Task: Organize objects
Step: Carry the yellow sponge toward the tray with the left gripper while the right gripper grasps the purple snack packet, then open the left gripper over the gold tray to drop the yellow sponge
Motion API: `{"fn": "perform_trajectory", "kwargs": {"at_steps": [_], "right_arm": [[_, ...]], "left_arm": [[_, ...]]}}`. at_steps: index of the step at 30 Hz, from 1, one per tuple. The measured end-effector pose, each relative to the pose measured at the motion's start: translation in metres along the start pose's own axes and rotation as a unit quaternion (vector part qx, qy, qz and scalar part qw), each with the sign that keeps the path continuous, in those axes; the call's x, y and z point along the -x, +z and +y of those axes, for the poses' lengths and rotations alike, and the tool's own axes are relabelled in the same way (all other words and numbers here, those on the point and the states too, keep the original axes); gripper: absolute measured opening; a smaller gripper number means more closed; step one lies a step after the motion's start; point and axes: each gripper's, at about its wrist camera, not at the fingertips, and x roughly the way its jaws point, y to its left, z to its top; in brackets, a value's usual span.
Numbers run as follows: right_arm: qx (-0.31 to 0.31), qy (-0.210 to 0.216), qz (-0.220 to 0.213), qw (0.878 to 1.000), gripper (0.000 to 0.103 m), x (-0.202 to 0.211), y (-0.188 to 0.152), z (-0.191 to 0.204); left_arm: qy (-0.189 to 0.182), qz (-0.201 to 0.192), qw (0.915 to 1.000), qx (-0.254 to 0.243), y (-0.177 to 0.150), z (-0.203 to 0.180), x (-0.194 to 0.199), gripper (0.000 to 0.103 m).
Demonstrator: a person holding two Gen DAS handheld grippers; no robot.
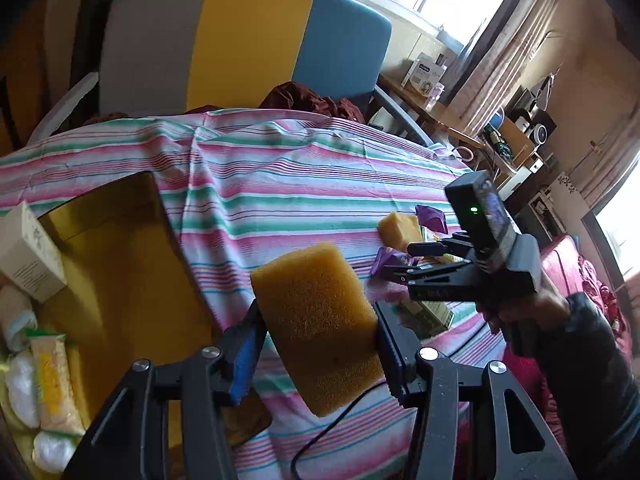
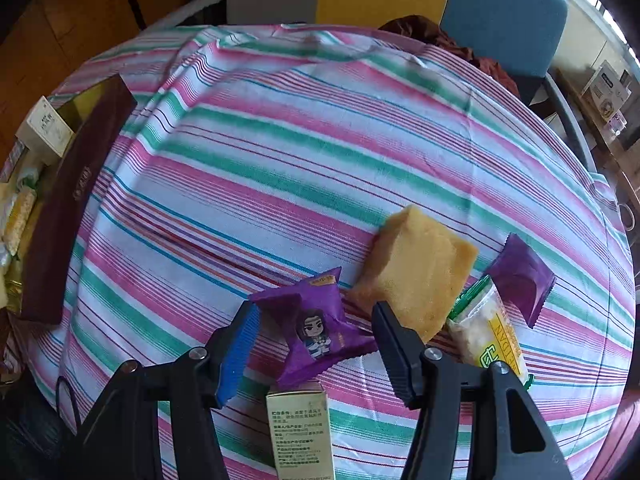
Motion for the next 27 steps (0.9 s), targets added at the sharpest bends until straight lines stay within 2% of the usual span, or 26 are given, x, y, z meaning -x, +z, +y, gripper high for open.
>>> {"fn": "perform_trajectory", "kwargs": {"at_steps": [1,2,3,7,10,16,20,23,27], "right_arm": [[-0.002,-0.005,0.001,1.0,0.054,-0.002,0.0,0.0],[-0.007,-0.005,-0.001,1.0,0.04,-0.003,-0.001,0.001],[-0.013,-0.003,-0.002,1.0,0.034,-0.004,-0.002,0.001],[-0.029,-0.019,-0.014,0.999,0.032,-0.004,-0.006,0.009],[-0.053,-0.01,-0.029,0.998,0.032,-0.004,-0.009,0.013],[-0.07,0.006,-0.041,0.997,0.032,-0.009,-0.015,0.013],[-0.07,0.01,-0.044,0.997,0.033,-0.006,-0.019,0.015],[-0.063,0.002,-0.047,0.997,0.033,-0.005,-0.02,0.017],[-0.059,-0.004,-0.049,0.997,0.033,-0.004,-0.022,0.017]], "left_arm": [[0.003,-0.002,1.0,0.004,-0.005,0.006,0.006,0.053],[0.005,-0.004,1.0,0.007,-0.008,0.011,0.011,0.053],[0.008,-0.007,0.9998,0.015,-0.013,0.02,0.019,0.054],[0.034,-0.018,0.9981,0.047,-0.032,0.052,0.042,0.054],[0.06,-0.033,0.9949,0.074,-0.048,0.079,0.064,0.054],[0.116,-0.064,0.9824,0.131,-0.082,0.129,0.107,0.054],[0.141,-0.074,0.9737,0.163,-0.102,0.154,0.122,0.054],[0.152,-0.078,0.9697,0.174,-0.111,0.162,0.127,0.054],[0.153,-0.078,0.9728,0.155,-0.106,0.156,0.119,0.054]]}}
